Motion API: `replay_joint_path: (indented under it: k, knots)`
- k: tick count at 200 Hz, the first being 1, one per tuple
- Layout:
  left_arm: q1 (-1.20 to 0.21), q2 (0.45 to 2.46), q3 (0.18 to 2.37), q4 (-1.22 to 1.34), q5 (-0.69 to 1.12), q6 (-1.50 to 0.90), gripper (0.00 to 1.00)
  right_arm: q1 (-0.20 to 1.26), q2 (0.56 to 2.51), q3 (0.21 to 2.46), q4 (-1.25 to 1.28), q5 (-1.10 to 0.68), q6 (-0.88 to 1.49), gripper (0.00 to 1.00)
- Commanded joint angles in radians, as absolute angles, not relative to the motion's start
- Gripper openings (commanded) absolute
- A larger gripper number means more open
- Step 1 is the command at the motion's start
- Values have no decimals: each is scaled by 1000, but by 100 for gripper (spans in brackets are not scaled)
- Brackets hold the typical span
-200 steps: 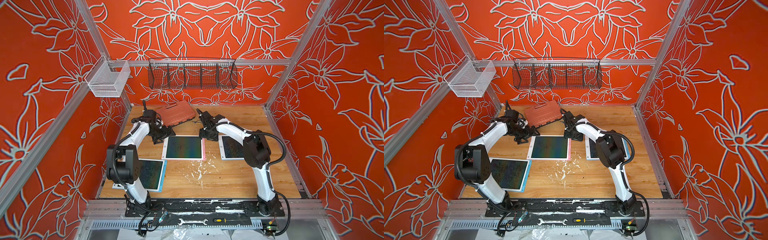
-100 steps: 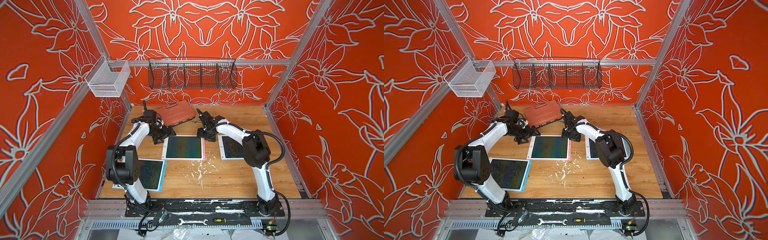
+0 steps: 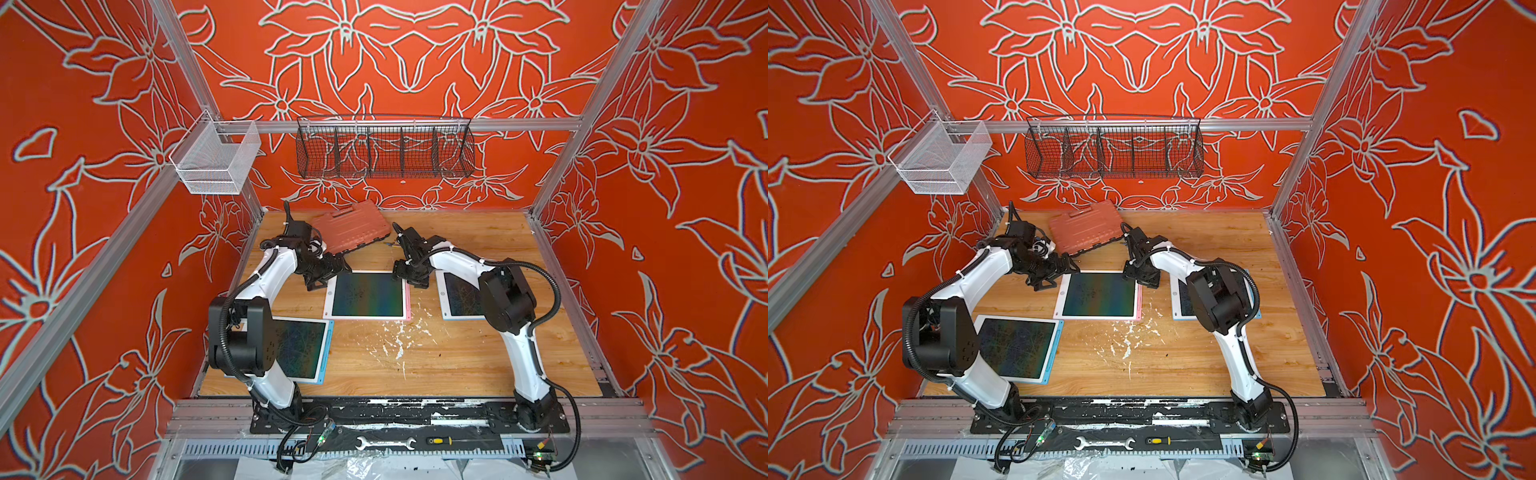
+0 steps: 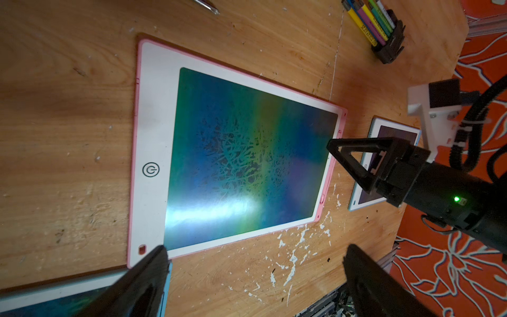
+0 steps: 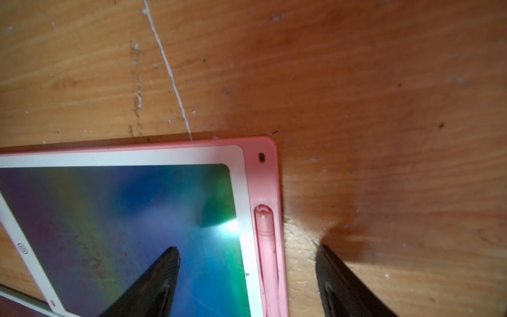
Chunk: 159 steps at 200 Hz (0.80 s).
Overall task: Place the stylus back onto the writing tablet
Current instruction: Move the writing tablet to the center of the board.
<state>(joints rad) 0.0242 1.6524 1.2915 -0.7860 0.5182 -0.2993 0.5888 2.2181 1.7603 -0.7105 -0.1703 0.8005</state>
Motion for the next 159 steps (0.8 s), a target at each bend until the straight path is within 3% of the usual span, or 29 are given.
replay_joint_path:
  k: [1,159]
  knots:
    - [18,1613,1276,-816,527,-286,97,597,2260,1739,-705,-189,840,80]
    - [19,1565,1239,-821,526,-270,98,654,2296,1831,-753,-155,871,80]
